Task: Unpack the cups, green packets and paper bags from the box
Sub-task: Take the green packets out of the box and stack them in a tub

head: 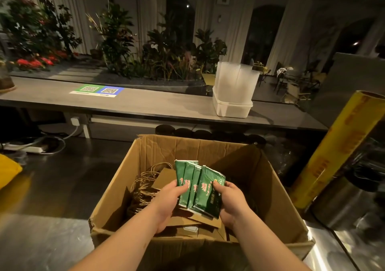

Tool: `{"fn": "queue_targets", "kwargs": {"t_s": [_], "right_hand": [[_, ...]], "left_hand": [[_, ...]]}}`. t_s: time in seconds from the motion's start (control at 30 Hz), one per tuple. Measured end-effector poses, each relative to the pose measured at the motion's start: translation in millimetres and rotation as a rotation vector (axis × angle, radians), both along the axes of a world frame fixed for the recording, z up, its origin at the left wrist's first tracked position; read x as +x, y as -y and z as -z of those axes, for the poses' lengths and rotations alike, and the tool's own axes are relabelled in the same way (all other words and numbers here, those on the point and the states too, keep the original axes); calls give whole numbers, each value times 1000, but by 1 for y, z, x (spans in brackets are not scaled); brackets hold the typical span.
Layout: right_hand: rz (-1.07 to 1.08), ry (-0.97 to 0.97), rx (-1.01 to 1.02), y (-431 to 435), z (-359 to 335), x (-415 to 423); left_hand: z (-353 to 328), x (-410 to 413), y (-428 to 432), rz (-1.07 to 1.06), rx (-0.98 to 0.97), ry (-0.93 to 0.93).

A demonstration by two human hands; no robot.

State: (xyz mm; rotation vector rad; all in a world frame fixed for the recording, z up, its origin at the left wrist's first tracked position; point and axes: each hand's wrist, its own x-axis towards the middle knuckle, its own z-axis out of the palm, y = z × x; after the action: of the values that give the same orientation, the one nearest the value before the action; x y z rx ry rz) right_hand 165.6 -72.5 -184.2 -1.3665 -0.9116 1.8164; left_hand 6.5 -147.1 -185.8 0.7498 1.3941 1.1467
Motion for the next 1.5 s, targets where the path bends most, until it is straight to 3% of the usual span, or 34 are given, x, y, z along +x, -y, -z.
{"fn": "queue_targets", "kwargs": {"t_s": [0.17, 0.27, 0.5, 0.63, 0.77, 0.87, 1.03, 1.37, 1.5], "right_hand": [[-31, -45, -16, 6, -12, 8], [-20, -67, -36, 13, -24, 14], [-16, -95, -7, 28, -46, 22], [-3, -22, 71, 36, -44, 36], [-118, 183, 184, 43, -45, 51], [-233, 304, 292, 47, -48, 61], [-381, 217, 222, 58, -53, 73], [-211, 56, 106, 95, -62, 96], [-174, 124, 161, 107, -62, 122]], "left_hand": [[-9, 9, 1, 12, 42, -129], [-25, 23, 3, 114, 11, -136], [-58, 46, 7, 294, -9, -343], [-69, 68, 16, 432, -35, -443], [-70, 86, 19, 382, -118, -365], [-68, 100, 23, 360, -131, -409], [-70, 116, 31, 379, -159, -448], [-82, 119, 57, 589, -86, -239], [-72, 116, 58, 734, -54, -327]]}}
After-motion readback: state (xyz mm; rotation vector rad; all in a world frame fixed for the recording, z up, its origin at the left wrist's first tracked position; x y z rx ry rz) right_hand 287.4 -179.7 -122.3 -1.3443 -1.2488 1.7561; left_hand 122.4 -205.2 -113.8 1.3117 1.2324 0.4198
